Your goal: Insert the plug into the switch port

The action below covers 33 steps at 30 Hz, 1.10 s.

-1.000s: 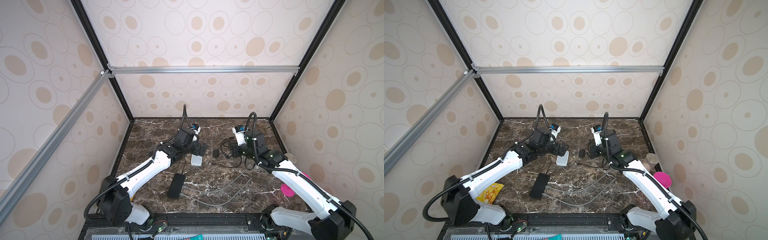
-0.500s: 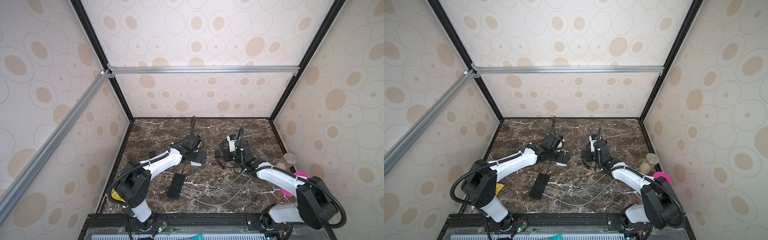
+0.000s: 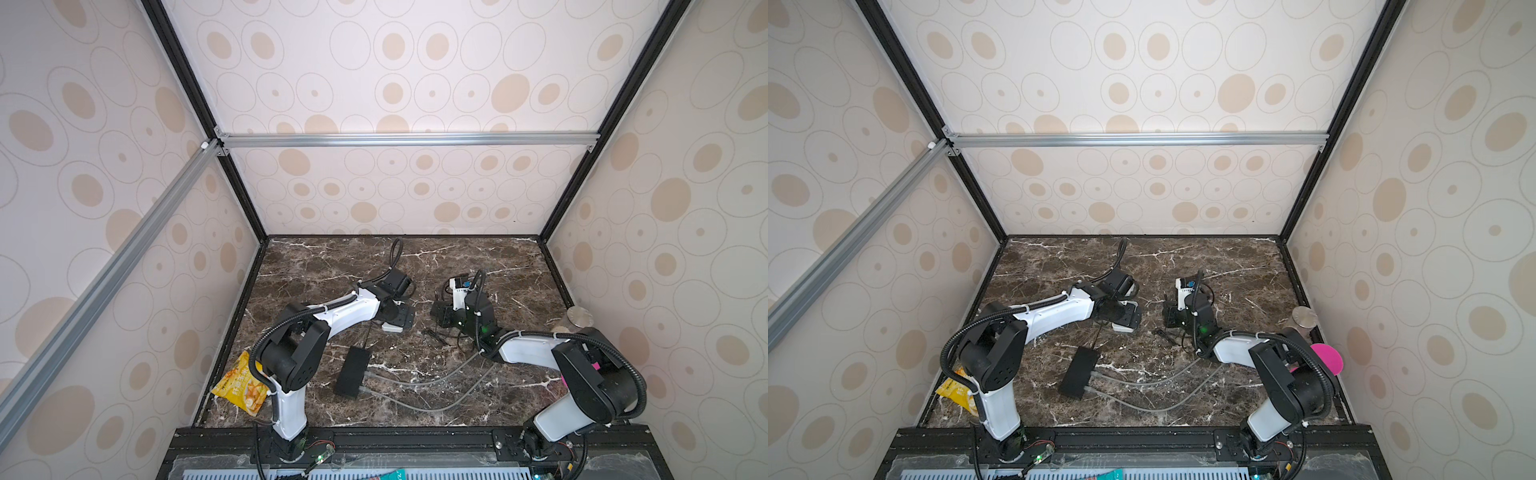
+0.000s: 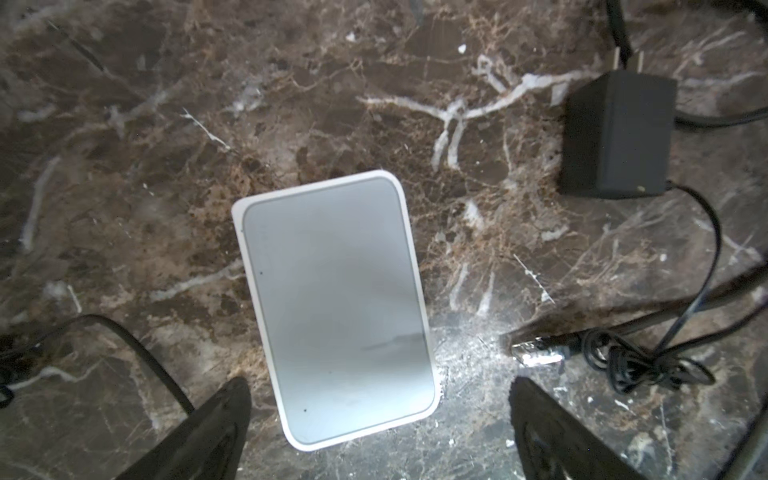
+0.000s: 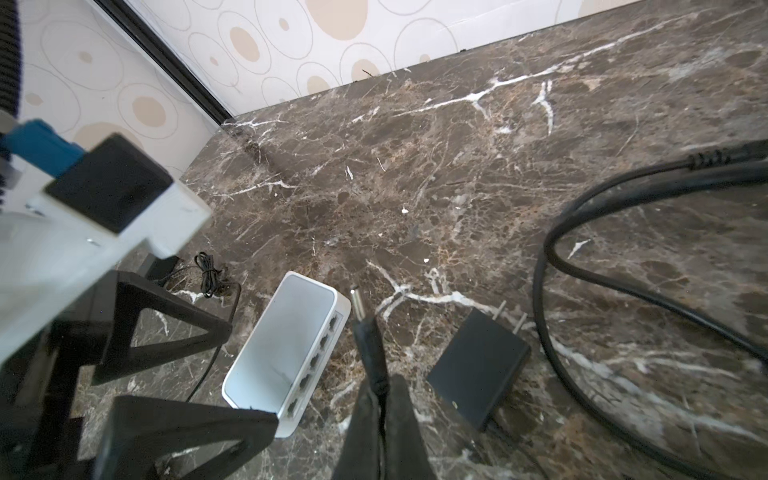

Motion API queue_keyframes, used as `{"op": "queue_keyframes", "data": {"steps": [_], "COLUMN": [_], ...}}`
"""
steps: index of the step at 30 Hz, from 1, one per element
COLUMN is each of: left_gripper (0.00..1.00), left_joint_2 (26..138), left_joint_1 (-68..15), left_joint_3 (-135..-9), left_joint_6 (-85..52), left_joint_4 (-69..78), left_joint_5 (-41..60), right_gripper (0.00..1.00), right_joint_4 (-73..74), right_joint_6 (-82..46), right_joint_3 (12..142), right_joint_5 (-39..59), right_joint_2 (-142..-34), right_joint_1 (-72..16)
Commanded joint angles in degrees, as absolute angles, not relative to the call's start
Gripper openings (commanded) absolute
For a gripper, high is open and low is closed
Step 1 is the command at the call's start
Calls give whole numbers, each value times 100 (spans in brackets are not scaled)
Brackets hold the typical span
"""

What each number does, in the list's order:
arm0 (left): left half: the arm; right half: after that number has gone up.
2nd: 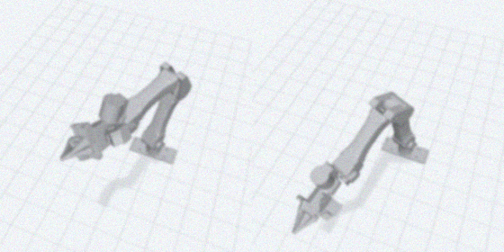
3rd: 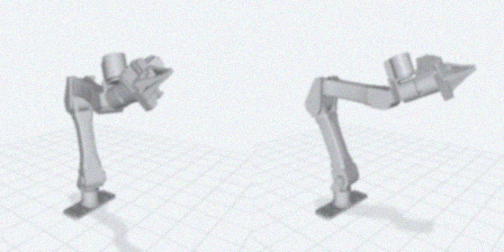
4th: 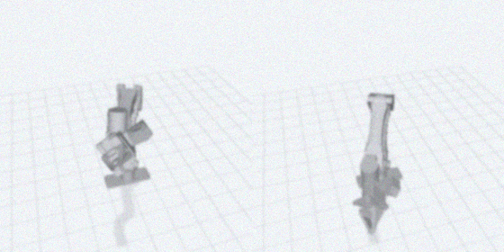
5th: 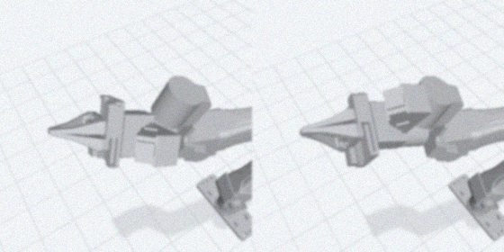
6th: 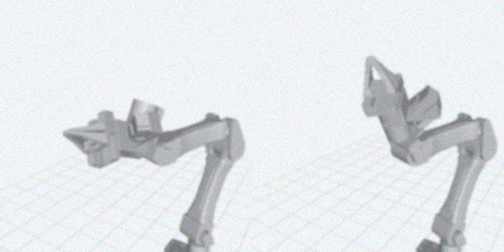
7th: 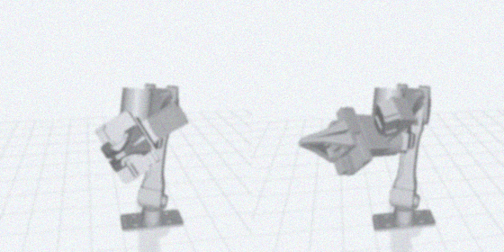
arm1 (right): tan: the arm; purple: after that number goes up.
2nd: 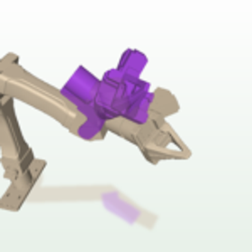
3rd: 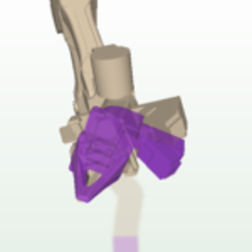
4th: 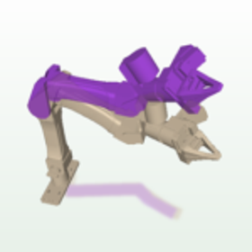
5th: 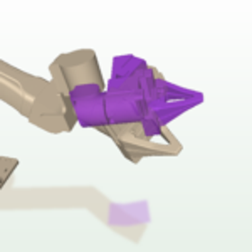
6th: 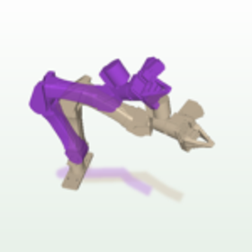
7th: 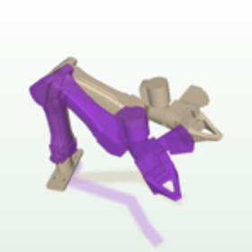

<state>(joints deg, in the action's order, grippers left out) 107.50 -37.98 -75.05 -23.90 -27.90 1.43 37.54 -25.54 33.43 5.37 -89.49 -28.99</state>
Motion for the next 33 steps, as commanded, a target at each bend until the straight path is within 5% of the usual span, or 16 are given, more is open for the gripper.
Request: {"op": "queue_keyframes", "data": {"steps": [1,14,25,33], "left_gripper": [96,89,67,67], "left_joint_2": [10902,11276,11579,11773], "left_joint_1": [-3732,-3545,-3304,-3281], "left_joint_3": [-7759,-7962,-8411,-8595], "left_joint_6": [-2175,-1937,-1187,-588], "left_joint_4": [-3018,-3056,-3396,-3665], "left_joint_5": [-62,145,455,308], "right_gripper": [0,0,0,0], "right_joint_4": [4087,4086,4138,4163], "right_joint_6": [-2694,-2558,-2548,-2540], "right_joint_3": [3344,3454,3471,3472], "right_joint_5": [632,721,825,894], "right_joint_2": [-8966,-9195,-9247,-9282], "right_joint_1": [-2946,-3081,-3086,-3089]}}
